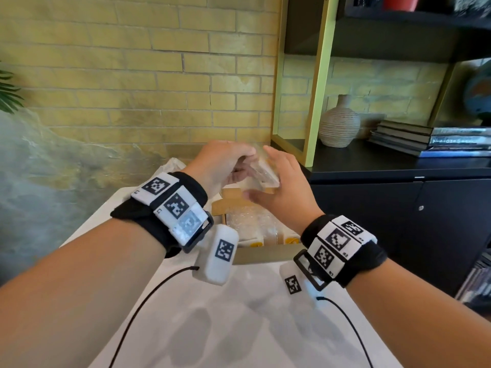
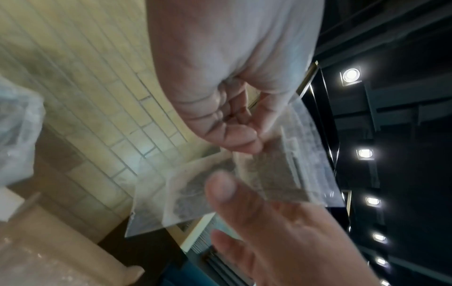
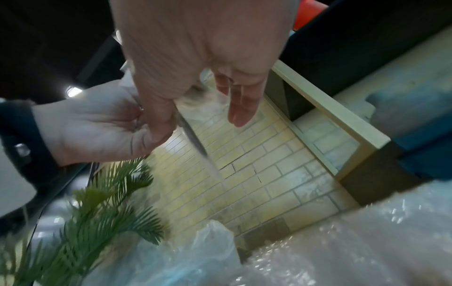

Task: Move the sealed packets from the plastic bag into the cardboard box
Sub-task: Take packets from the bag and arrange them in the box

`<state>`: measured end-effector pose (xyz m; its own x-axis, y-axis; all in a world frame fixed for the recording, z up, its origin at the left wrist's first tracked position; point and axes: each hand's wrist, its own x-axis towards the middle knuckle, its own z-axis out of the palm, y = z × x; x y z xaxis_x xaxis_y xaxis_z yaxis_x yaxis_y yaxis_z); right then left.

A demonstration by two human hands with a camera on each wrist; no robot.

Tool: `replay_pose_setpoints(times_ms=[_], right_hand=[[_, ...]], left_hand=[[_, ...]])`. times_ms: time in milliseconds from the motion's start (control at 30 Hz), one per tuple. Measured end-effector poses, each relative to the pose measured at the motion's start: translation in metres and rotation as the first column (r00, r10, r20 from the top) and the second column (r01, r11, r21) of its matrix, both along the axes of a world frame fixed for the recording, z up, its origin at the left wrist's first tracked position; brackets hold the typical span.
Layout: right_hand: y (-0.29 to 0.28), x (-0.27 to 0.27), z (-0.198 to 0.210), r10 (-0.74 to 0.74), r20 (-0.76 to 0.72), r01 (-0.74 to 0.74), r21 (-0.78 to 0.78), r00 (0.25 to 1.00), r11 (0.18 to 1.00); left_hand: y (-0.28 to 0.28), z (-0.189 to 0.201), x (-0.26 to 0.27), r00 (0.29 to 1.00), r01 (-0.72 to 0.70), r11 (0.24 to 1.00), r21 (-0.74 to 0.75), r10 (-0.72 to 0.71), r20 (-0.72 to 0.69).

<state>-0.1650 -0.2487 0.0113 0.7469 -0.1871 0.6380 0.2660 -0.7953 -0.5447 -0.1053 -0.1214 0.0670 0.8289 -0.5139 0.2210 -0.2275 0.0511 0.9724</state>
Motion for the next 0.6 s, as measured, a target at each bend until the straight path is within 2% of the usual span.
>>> replay_pose_setpoints(times_ms=[100, 200, 333, 400, 500, 567, 600], right_hand=[[-0.001, 0.003, 0.003, -0.088, 0.043, 0.091, -0.071, 0.995, 0.993], [-0.005, -0.001, 0.003, 0.018, -0.007, -0.016, 0.147, 1.0, 0.989], [-0.016, -0.006, -0.001, 0.151, -0.035, -0.12, 0.438, 0.988, 0.891], [-0.023, -0.008, -0.003, 0.168, -0.022, -0.134, 0.504, 0.986, 0.853], [-0.033, -0.009, -0.002, 0.149, -0.028, -0.115, 0.5, 0.988, 0.858], [-0.037, -0.008, -0.001, 0.114, -0.056, -0.077, 0.455, 0.992, 0.887], [-0.039, -0.006, 0.0, 0.08, -0.084, -0.043, 0.379, 0.993, 0.924]], left_hand=[[-0.007, 0.0, -0.007, 0.995, 0.091, 0.995, -0.027, -0.092, -0.04], [-0.013, -0.002, -0.009, 0.993, 0.094, 0.995, -0.038, -0.096, -0.068], [-0.017, -0.004, -0.004, 0.992, 0.022, 0.996, -0.089, -0.032, -0.119], [-0.018, -0.007, 0.0, 0.993, -0.023, 0.997, -0.072, 0.014, -0.117], [-0.021, -0.013, -0.002, 0.995, -0.04, 0.997, 0.07, 0.046, -0.091], [-0.023, -0.017, -0.007, 0.991, 0.048, 0.985, 0.165, -0.027, -0.132], [-0.025, -0.019, -0.01, 0.982, 0.114, 0.976, 0.185, -0.083, -0.17]])
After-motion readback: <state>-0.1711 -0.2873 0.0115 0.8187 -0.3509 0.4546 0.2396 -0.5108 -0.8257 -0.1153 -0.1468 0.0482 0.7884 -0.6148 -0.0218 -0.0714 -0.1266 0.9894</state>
